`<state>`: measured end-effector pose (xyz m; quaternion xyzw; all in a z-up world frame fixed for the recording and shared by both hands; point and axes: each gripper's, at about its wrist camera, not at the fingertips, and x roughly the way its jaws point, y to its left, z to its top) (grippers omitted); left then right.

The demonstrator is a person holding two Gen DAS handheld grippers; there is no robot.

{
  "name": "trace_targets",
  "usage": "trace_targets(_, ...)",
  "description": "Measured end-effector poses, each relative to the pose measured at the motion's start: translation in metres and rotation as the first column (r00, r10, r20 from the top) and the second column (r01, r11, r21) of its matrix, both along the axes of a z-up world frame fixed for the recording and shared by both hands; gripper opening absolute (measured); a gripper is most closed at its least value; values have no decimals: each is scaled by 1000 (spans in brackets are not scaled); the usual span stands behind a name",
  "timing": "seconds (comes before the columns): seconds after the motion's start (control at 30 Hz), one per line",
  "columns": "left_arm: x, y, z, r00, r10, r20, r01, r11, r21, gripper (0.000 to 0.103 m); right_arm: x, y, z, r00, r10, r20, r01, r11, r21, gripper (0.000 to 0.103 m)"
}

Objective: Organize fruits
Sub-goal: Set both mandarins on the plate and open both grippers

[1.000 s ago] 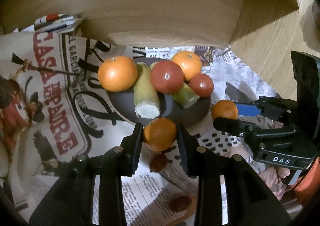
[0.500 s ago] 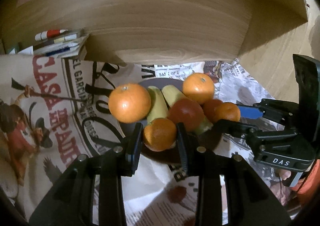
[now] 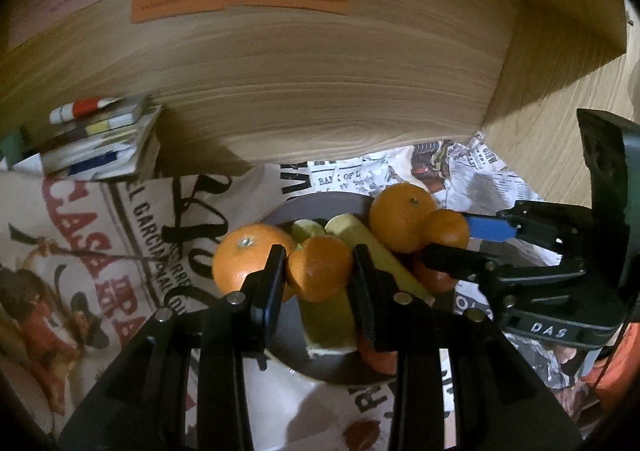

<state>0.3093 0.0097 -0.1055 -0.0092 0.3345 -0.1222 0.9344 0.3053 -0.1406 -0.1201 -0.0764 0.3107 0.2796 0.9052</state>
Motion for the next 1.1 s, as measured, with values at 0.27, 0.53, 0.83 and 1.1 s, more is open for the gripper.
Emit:
trace_targets(0.27,17,-14,-10,999,-28,-25,28,1000,6,34,8,3,-7,1000,11,-13,-11,1000,-11,36)
trace_targets(0.53,22,-17,-18,998,-31,-49,32,999,20,47,11,3,-12,999,20,-37,-21,1000,-20,36)
trace_targets(0.83,-3,-6,3,999,17,27,-18,999,38,48,1,1,0,1000,1,5,-1,1000,-16,46)
trace_targets(1.1,-38,6,24,994,57,91,-60,998,28,48,-25,-3,21,999,-7,52,7,1000,13,46)
